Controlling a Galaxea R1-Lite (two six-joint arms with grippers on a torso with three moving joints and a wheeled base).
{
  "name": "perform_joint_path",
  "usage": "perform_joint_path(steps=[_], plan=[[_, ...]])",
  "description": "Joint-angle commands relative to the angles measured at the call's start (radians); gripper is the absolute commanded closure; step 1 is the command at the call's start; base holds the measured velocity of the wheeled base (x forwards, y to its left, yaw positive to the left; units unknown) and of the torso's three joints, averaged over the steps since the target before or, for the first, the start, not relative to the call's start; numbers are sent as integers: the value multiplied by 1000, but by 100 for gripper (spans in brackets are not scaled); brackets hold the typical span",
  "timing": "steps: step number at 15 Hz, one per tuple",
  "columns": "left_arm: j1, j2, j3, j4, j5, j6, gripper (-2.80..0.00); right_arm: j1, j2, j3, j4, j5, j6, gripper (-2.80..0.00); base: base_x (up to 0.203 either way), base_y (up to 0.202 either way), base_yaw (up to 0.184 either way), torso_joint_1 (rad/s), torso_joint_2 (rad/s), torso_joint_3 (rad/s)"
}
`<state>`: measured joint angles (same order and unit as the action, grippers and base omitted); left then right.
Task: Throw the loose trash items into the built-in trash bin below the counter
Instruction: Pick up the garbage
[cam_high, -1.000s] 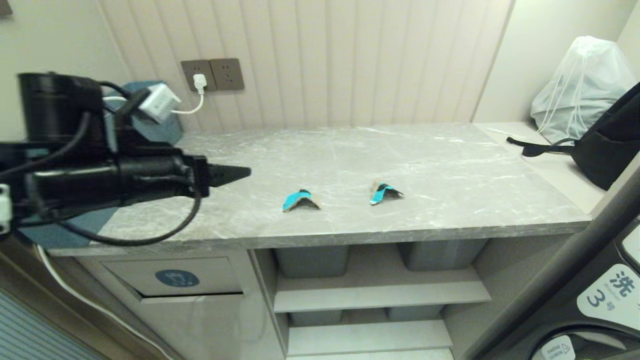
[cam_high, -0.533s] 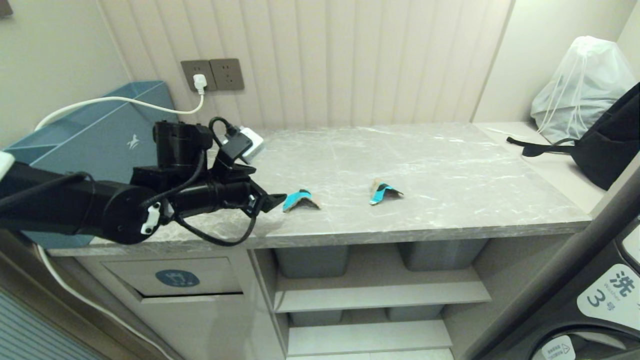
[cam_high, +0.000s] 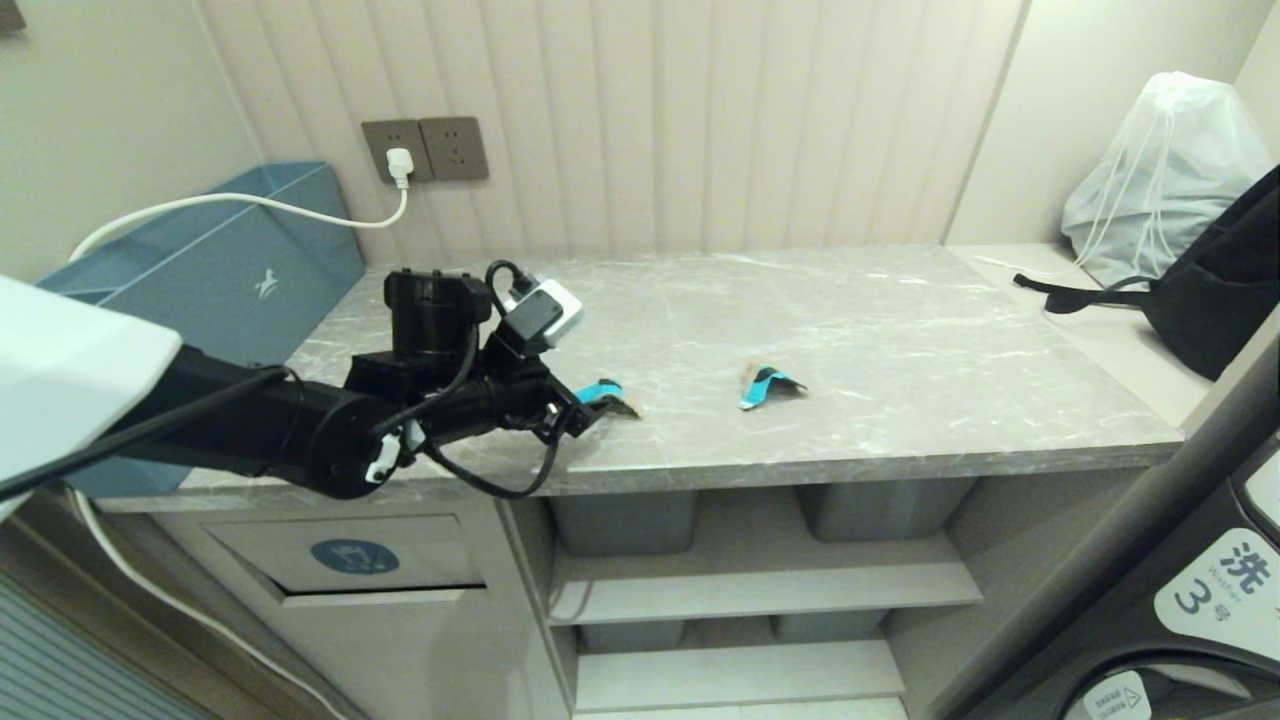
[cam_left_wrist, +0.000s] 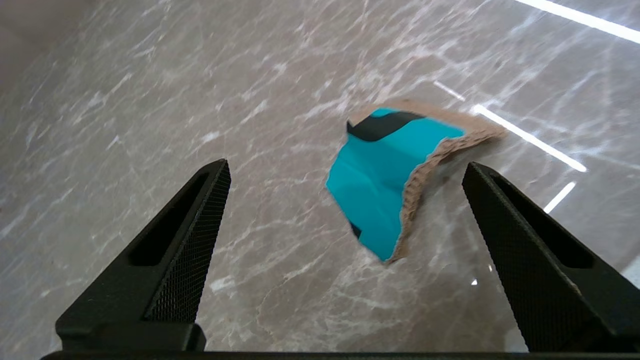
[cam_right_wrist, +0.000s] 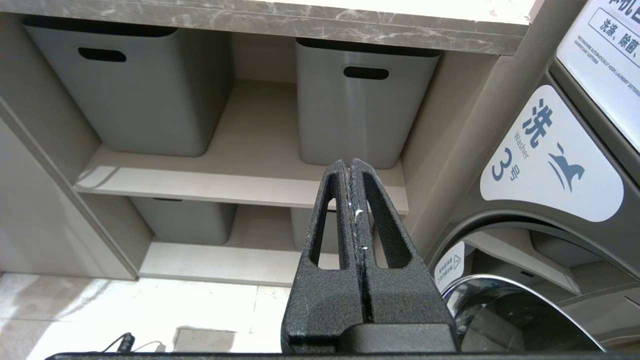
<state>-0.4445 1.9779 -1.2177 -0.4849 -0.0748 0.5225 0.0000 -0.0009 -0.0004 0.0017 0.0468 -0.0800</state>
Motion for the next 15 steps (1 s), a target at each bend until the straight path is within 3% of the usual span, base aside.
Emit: perform_joint_path(steps=[1,6,15], plan=[[0,13,0,-3,13,4,-280,0,-1,-1,0,1,-1,0,0,0,0,0,0,0],[6,80,-45,-66,18,11,-280,0,-1,0,0,1,0,0,0,0,0,0,0,0],[0,137,-98,-70,47,11,-280,0,-1,-1,0,1,0,0,0,0,0,0,0,0]])
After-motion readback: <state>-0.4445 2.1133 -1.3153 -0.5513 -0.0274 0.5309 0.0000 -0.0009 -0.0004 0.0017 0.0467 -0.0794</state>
